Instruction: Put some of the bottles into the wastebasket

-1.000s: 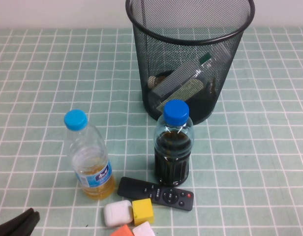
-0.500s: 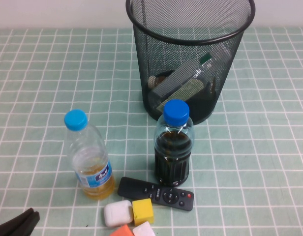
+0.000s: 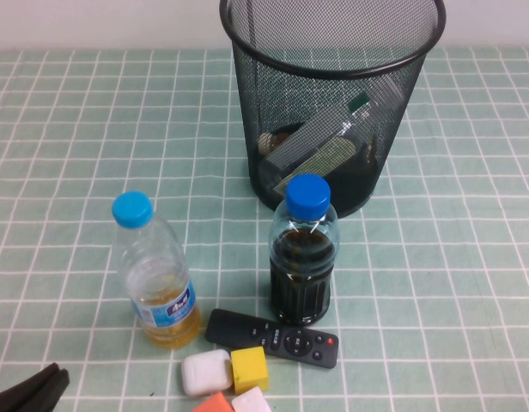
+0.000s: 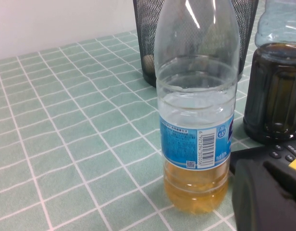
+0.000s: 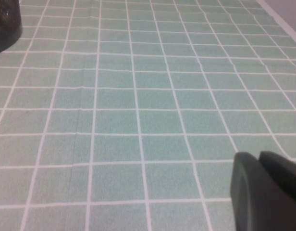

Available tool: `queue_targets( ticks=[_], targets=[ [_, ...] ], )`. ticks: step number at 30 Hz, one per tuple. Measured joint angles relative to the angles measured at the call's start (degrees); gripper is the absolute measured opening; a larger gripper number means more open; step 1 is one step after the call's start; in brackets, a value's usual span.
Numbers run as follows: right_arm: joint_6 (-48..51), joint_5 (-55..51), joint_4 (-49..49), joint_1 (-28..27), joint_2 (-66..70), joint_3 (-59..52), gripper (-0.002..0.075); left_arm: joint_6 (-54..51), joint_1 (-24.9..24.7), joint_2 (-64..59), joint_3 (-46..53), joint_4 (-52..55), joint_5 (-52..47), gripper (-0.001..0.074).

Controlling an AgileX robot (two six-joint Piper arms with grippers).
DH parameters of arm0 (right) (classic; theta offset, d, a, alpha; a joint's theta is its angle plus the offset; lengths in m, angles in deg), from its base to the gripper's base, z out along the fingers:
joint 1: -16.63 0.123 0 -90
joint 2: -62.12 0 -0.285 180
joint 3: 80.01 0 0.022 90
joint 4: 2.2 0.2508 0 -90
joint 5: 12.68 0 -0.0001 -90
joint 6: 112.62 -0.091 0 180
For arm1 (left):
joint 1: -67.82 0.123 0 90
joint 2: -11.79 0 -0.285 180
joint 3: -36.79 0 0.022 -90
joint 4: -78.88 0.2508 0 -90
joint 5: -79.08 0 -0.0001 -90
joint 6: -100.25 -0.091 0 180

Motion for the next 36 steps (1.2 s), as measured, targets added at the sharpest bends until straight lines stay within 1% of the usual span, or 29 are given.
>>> queue_targets(
  ticks=[3,5,7,10,12,14,17,21,23,36],
  targets=[
    [0.00,0.00,0.00,0.00,0.00,0.00,-0.0008,-0.45,0.13,0.00,0.00,1.26,0.20,-0.0004],
    [0.00,-0.04,0.00,0.00,0.00,0.00,-0.0008,1.35,1.61,0.00,0.00,2.58,1.69,-0.0004],
    [0.00,-0.04,0.00,0.00,0.00,0.00,-0.0008,5.45,5.37,0.46,0.00,5.19,3.94,-0.0004],
    [0.00,-0.04,0.00,0.00,0.00,0.00,-0.0008,12.87,12.74,3.18,0.00,11.72,5.62,-0.0004],
    [0.00,-0.04,0.00,0.00,0.00,0.00,-0.0008,16.88,17.24,6.31,0.00,14.60,4.34,-0.0004],
    [0.00,-0.04,0.00,0.00,0.00,0.00,-0.0008,19.17,21.14,7.90,0.00,15.90,1.02,-0.0004],
    [0.00,-0.13,0.00,0.00,-0.13,0.00,-0.0008,20.36,24.52,8.16,0.00,17.48,-5.31,-0.0004],
    [0.00,-0.13,-0.10,0.00,-0.13,0.00,-0.0008,20.71,25.30,8.16,0.00,19.03,-13.14,-0.0004],
    [0.00,-0.13,-0.10,0.00,-0.13,0.00,-0.0008,20.83,25.44,8.16,0.00,19.17,-14.76,-0.0004],
    [0.00,-0.13,-0.10,0.00,-0.13,0.00,-0.0008,20.83,25.55,8.29,0.00,19.39,-15.13,-0.0004]
  ],
)
